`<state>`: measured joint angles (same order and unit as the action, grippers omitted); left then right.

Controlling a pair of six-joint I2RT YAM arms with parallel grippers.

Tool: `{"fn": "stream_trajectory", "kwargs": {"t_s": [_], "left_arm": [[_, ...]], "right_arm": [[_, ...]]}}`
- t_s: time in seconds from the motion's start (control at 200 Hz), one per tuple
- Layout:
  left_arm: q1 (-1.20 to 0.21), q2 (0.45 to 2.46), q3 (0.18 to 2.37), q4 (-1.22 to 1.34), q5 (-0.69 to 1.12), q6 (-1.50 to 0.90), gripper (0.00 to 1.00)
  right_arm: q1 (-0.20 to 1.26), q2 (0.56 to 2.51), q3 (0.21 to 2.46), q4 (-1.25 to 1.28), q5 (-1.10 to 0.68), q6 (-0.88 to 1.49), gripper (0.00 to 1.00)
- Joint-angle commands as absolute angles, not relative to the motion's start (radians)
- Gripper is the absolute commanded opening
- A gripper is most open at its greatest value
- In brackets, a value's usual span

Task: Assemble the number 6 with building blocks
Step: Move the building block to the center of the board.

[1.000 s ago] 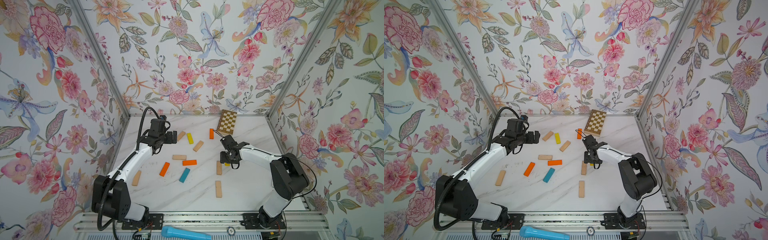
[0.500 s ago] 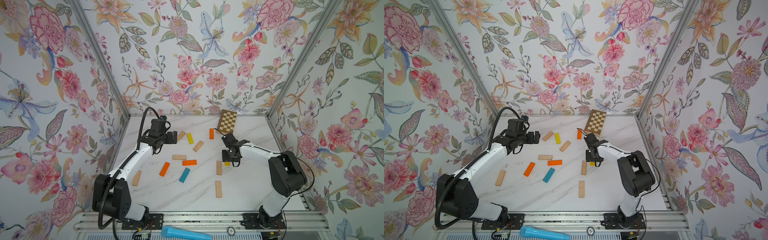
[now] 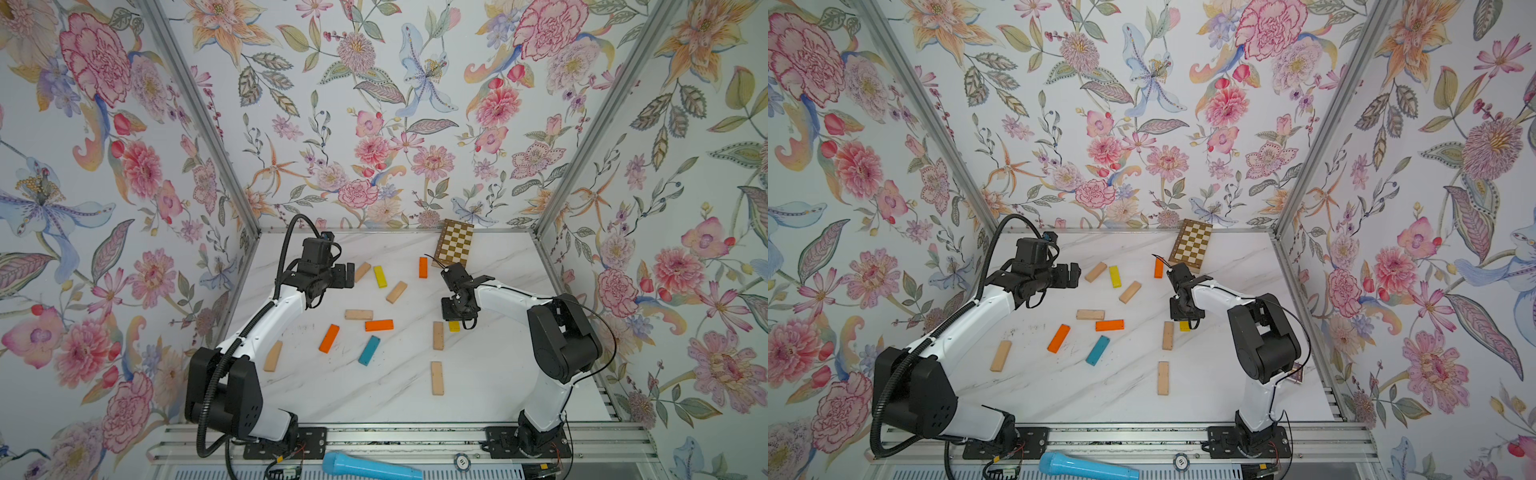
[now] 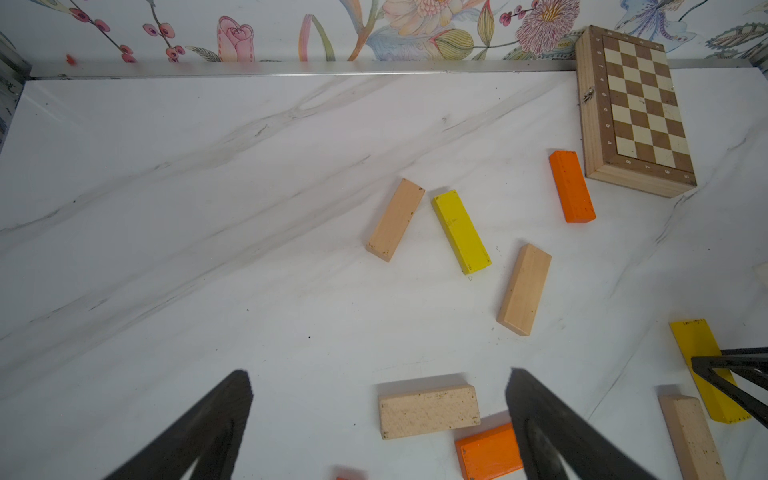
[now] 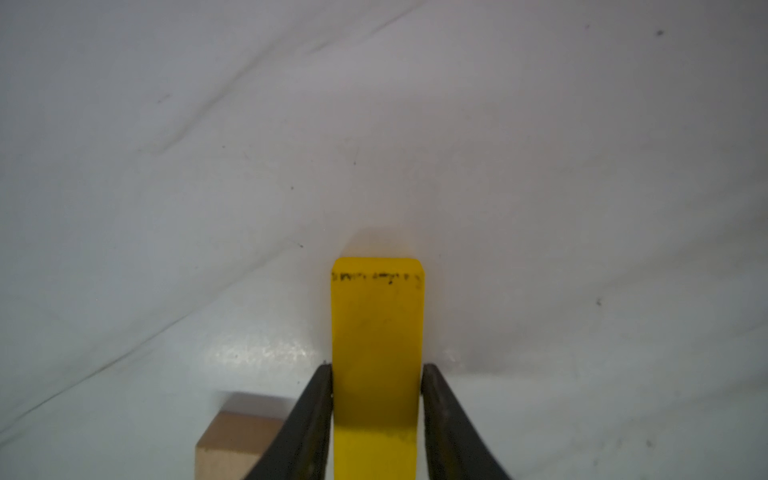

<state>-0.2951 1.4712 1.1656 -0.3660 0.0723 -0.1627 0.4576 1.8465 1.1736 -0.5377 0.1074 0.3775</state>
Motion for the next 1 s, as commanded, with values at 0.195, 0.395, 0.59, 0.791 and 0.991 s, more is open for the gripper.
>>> {"fn": "stream_trajectory", "kwargs": {"t_s": [0.195,0.395,0.59,0.791,0.991], "left_arm": [[-0.305,1.491,1.197,-0.39,0.081,-0.146,0.99],[-0.305,1.491,1.197,-0.39,0.085,-0.147,0.99],[-0.305,1.492,1.2,-0.391,0.086,-0.147,0.99],[-0.305,1.494,1.202,-0.393,0.087,-0.147,0.99],[-0.305,1.493,1.206,-0.394,0.092,-0.147,0.99]], "right_arm": [[0.442,1.876,1.218,-0.563,0.092,0.346,0.28],[0.42,1.872,1.228,-0.563,0.102,0.335,0.26],[0.369,1.882,1.26,-0.562,0.111,0.312,0.25],[0.337,1.919,1.325,-0.569,0.102,0.301,0.26],[0.366,1.971,1.406,-0.605,0.1,0.323,0.26]]}}
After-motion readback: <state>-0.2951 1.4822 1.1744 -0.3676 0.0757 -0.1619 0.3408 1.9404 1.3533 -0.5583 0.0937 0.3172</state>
